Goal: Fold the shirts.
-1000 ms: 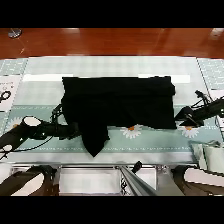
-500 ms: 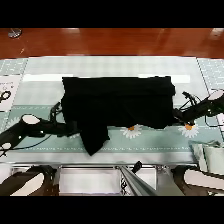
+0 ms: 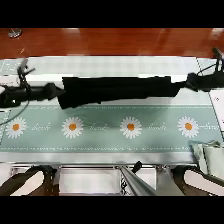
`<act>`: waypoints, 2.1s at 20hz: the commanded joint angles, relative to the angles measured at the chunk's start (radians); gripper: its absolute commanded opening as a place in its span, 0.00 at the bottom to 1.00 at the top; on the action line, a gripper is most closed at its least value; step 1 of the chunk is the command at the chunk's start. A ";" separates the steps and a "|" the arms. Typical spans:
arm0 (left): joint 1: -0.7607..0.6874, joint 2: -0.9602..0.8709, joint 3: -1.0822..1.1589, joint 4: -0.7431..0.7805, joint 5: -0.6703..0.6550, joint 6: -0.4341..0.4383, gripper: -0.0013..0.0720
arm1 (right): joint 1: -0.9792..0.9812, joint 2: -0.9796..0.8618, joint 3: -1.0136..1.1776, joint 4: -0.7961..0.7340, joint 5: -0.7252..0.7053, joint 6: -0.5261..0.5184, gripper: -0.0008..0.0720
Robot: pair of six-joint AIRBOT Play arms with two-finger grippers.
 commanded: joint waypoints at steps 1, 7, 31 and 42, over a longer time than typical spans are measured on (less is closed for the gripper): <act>-0.006 -0.099 0.143 -0.015 0.025 0.003 0.05 | 0.000 -0.054 0.032 0.107 -0.130 0.014 0.04; -0.018 -0.364 0.315 -0.016 0.017 -0.002 0.05 | 0.025 -0.194 0.035 0.153 -0.241 0.013 0.04; 0.118 -0.576 0.477 -0.006 -0.301 -0.031 0.65 | -0.141 -0.375 0.161 -0.008 -0.046 0.100 0.84; 0.056 -0.520 0.477 -0.008 -0.298 -0.009 0.60 | 0.043 -0.513 0.168 0.224 -0.165 0.080 0.24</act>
